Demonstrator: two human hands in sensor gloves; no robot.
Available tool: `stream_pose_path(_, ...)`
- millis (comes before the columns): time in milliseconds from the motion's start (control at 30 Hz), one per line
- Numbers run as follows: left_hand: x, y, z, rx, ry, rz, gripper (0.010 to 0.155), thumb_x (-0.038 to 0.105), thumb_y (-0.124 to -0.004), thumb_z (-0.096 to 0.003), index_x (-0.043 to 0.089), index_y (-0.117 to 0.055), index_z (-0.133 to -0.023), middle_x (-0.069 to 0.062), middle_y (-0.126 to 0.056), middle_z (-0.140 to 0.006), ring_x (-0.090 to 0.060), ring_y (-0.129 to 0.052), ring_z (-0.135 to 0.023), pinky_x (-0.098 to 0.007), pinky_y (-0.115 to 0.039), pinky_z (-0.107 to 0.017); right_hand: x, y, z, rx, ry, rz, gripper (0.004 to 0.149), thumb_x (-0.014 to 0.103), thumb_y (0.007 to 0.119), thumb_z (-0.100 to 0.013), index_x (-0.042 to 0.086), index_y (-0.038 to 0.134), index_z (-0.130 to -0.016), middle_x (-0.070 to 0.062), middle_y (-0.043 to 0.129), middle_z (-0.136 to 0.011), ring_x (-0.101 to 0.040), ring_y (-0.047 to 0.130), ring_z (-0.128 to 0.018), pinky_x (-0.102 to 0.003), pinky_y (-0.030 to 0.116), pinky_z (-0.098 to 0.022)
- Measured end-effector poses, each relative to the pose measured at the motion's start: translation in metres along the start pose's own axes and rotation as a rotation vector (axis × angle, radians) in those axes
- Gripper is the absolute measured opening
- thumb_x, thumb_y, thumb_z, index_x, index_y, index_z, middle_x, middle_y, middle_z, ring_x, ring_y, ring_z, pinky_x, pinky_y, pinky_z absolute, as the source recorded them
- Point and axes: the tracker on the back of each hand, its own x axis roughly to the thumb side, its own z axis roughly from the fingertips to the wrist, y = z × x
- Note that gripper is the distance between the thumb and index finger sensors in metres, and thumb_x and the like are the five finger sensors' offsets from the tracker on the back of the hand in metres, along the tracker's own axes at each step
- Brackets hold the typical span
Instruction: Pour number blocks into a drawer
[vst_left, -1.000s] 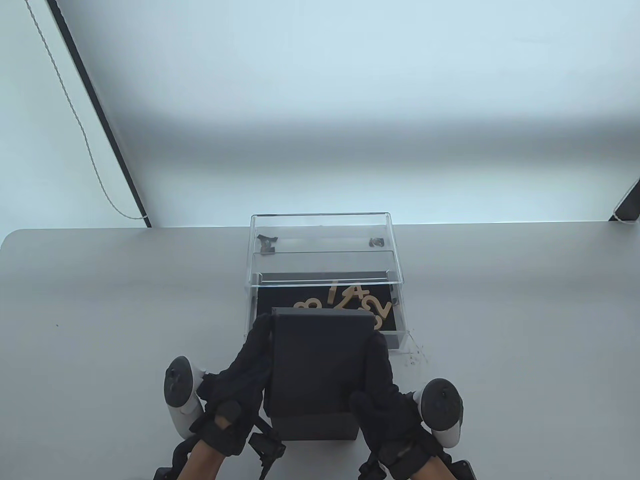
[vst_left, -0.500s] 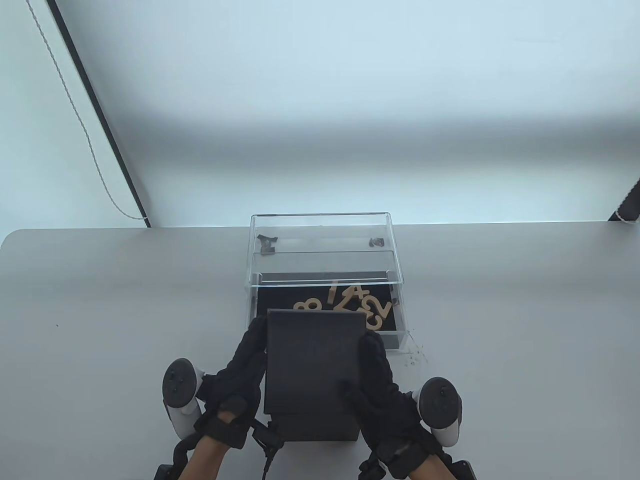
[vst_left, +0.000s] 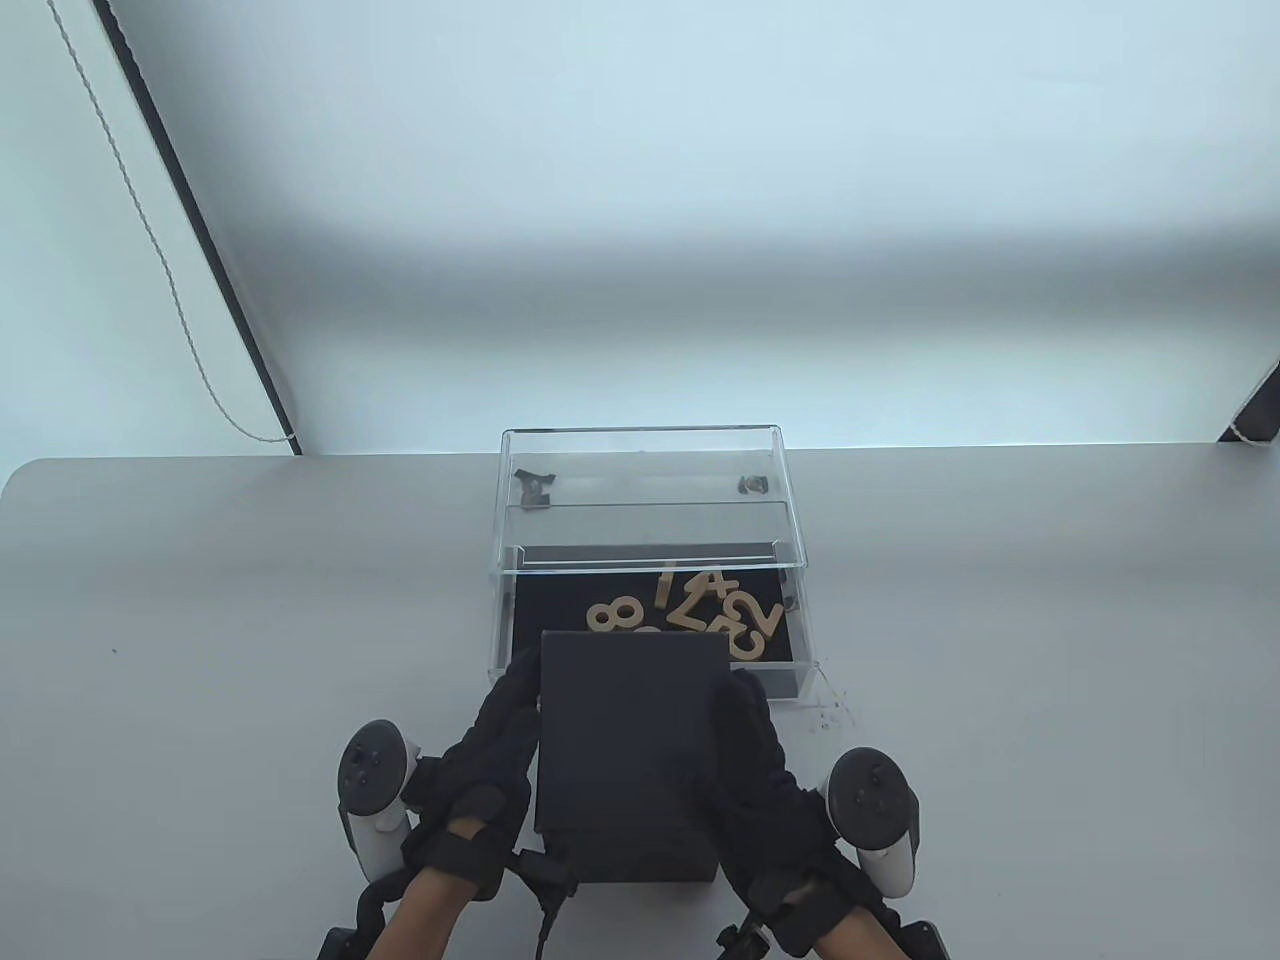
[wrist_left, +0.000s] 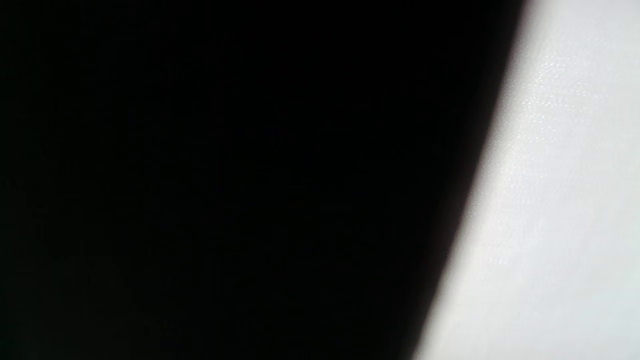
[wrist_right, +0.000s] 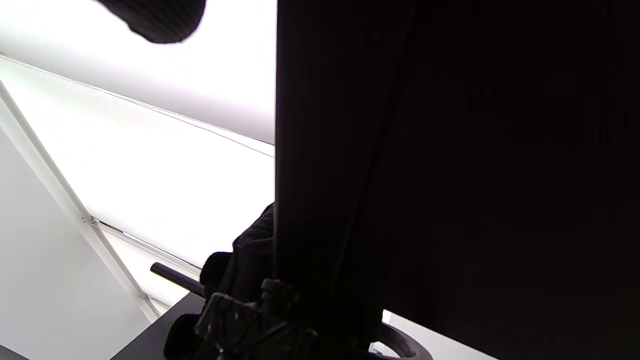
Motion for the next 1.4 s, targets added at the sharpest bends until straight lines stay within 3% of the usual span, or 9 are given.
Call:
stream_pose_path(233,-0.012,0.003,-0.005,0.001,0.063,-0.022,0.061,0.045,-0.059,-0.0487,0.025,-0.044,-0.105,-0.014,-0.038,-0.117,-0.044,-0.033,-0.104,-0.066,-0.033,-0.072,-0.013,0.000,-0.002,0.028,0.077,-0.033,0.087,0.065,0.061,-0.046,0.024,0.009,-0.102,-0.010,-0.007,-0.108,-0.045,0.003,-0.099,-0.072,0.014,-0.064)
stream_pose_path(1033,-0.026,0.008,-0.007,-0.036,0.170,-0.067,0.062,0.047,-0.057,-0.0485,0.025,-0.043,-0.105,-0.016,-0.040,-0.117,-0.045,-0.035,-0.104,-0.067,-0.033,-0.072,-0.019,0.002,-0.002,0.049,0.141,-0.030,0.085,0.064,0.061,-0.046,0.024,0.013,-0.104,-0.011,-0.006,-0.108,-0.044,0.005,-0.100,-0.072,0.016,-0.065)
stream_pose_path(1200,-0.014,0.012,-0.008,0.017,0.100,-0.188,0.061,0.044,-0.061,-0.0478,0.022,-0.050,-0.104,-0.016,-0.043,-0.116,-0.046,-0.038,-0.103,-0.067,-0.035,-0.071,-0.018,-0.003,-0.003,0.062,0.157,-0.026,0.084,0.064,0.061,-0.046,0.024,0.015,-0.104,-0.011,-0.004,-0.109,-0.047,0.007,-0.099,-0.072,0.017,-0.065)
stream_pose_path(1400,0.022,0.006,-0.003,0.019,-0.078,-0.268,0.062,0.045,-0.062,-0.0479,0.024,-0.049,-0.105,-0.017,-0.045,-0.116,-0.046,-0.040,-0.103,-0.067,-0.036,-0.071,-0.015,-0.013,-0.004,0.057,0.155,0.006,0.084,0.064,0.061,-0.046,0.022,0.018,-0.105,-0.013,0.003,-0.111,-0.049,0.011,-0.099,-0.072,0.019,-0.065)
